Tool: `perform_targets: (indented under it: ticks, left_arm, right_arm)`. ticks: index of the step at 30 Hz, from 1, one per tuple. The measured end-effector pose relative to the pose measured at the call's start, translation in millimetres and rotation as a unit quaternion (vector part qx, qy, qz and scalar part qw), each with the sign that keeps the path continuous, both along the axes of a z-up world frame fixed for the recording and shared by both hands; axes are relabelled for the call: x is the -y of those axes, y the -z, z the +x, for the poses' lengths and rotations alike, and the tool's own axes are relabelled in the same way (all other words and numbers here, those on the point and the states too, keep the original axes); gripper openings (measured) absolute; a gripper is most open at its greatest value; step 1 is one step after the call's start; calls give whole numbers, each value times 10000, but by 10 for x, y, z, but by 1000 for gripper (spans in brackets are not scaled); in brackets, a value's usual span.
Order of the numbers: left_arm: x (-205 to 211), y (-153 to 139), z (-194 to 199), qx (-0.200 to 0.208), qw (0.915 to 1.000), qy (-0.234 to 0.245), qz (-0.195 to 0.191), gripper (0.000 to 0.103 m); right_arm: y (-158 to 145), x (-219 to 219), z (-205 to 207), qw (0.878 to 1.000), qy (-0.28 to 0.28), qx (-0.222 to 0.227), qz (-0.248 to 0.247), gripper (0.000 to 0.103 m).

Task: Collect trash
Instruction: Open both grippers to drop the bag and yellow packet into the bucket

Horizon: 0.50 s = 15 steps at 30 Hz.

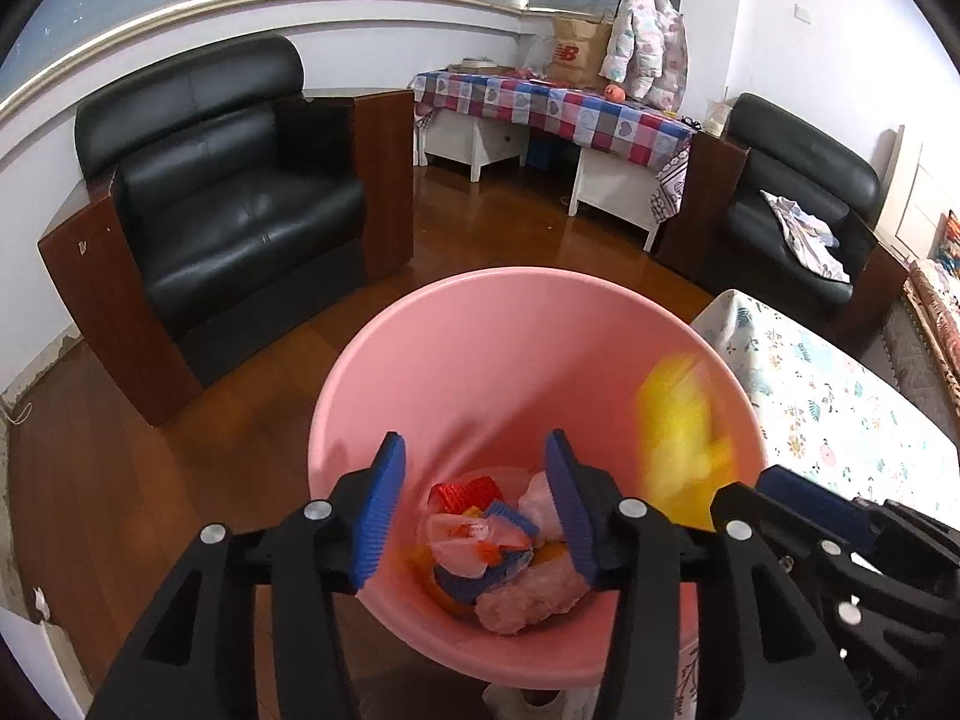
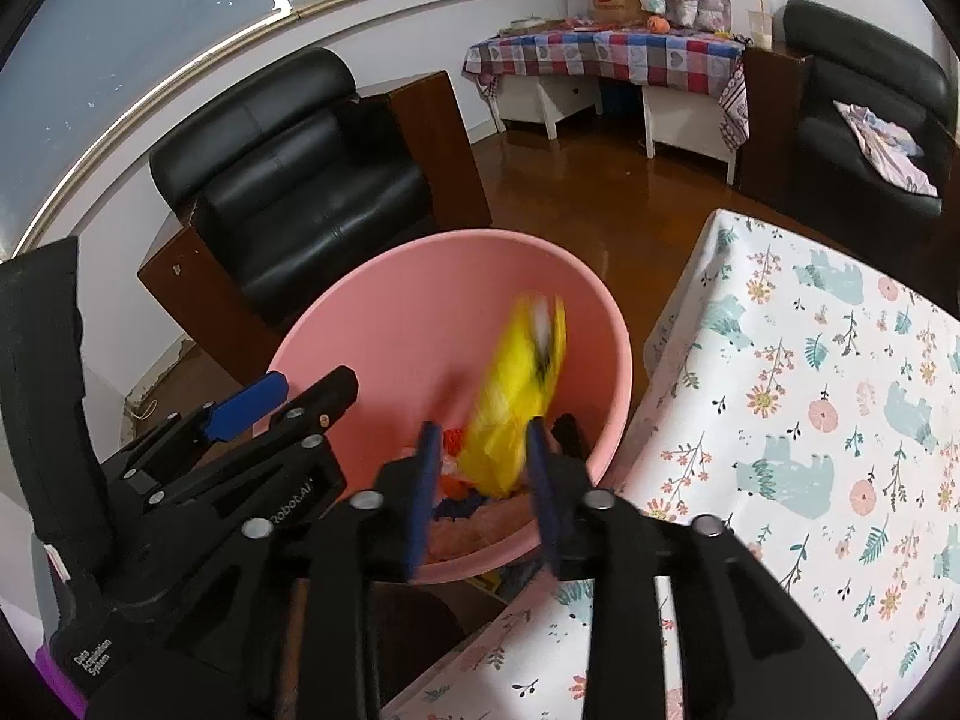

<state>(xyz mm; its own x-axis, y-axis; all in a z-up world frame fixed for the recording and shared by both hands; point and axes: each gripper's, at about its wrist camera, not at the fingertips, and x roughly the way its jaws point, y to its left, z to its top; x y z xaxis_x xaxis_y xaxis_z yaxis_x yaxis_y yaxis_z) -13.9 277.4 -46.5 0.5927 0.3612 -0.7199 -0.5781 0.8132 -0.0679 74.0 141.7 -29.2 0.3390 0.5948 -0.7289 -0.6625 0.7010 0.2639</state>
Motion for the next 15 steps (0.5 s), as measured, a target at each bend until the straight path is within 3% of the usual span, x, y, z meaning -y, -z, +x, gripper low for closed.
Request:
perform_targets:
  ticks: [15]
  left_arm:
    - [87, -57, -90, 57, 10000, -44, -10, 53]
  right_arm:
    - [-75, 227, -57, 9997, 137, 210, 63, 34]
